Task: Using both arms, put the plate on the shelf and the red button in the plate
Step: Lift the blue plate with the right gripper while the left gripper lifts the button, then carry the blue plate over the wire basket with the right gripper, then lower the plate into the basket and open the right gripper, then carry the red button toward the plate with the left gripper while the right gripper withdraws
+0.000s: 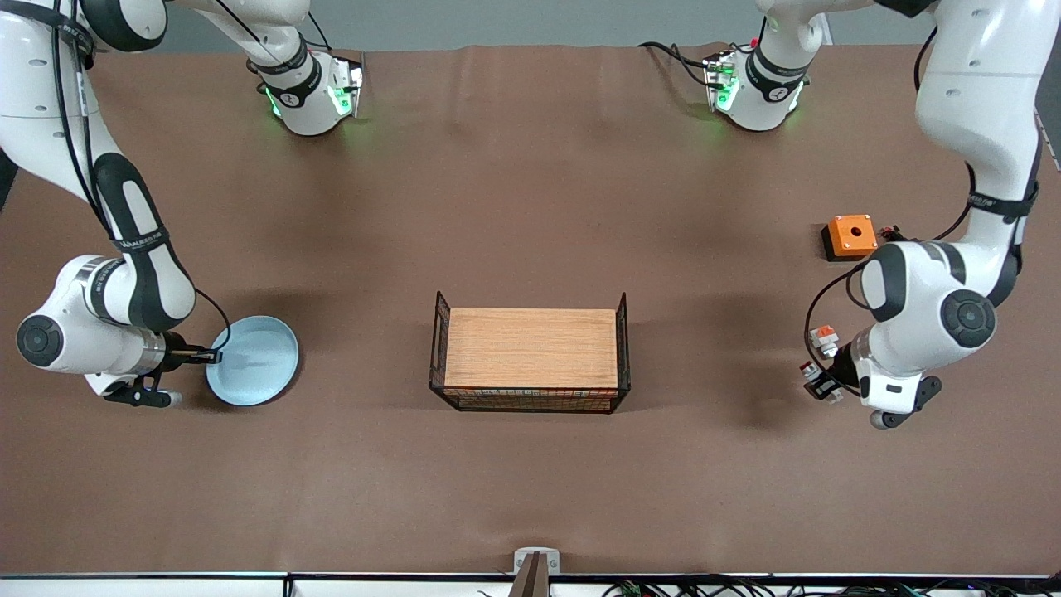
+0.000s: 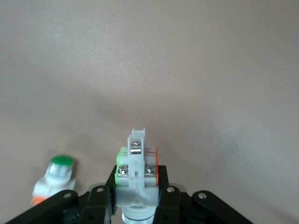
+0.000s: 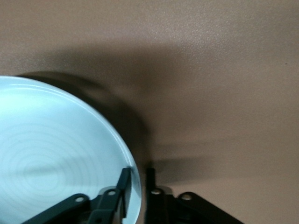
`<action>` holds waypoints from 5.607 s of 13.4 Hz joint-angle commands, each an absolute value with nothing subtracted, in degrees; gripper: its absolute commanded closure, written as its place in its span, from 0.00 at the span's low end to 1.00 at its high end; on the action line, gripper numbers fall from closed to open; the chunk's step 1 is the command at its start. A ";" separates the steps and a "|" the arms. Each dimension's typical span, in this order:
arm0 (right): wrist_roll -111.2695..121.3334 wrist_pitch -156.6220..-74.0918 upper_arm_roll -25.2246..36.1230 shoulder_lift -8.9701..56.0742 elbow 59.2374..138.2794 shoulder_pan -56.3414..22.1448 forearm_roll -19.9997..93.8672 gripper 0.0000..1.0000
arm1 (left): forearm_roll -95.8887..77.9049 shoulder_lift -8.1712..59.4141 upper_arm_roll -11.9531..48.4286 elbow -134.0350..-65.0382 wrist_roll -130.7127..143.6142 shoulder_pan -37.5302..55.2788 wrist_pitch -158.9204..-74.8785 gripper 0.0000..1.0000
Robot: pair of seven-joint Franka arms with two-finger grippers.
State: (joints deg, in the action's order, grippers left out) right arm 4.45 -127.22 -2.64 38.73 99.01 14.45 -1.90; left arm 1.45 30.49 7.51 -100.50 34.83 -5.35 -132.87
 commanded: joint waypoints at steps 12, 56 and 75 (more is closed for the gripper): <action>6.59 -114.74 -4.13 25.96 97.73 13.11 -2.11 1.00 | 1.76 14.94 10.11 -101.16 36.30 -5.36 -114.79 1.00; -120.50 -121.64 -3.96 28.47 84.11 -38.32 8.88 0.99 | 1.58 11.51 12.48 -91.50 34.37 -5.36 -103.45 1.00; -120.94 -126.92 -3.96 33.49 83.85 -38.76 5.62 0.01 | 1.67 11.16 31.18 -82.53 46.28 -4.84 -97.73 1.00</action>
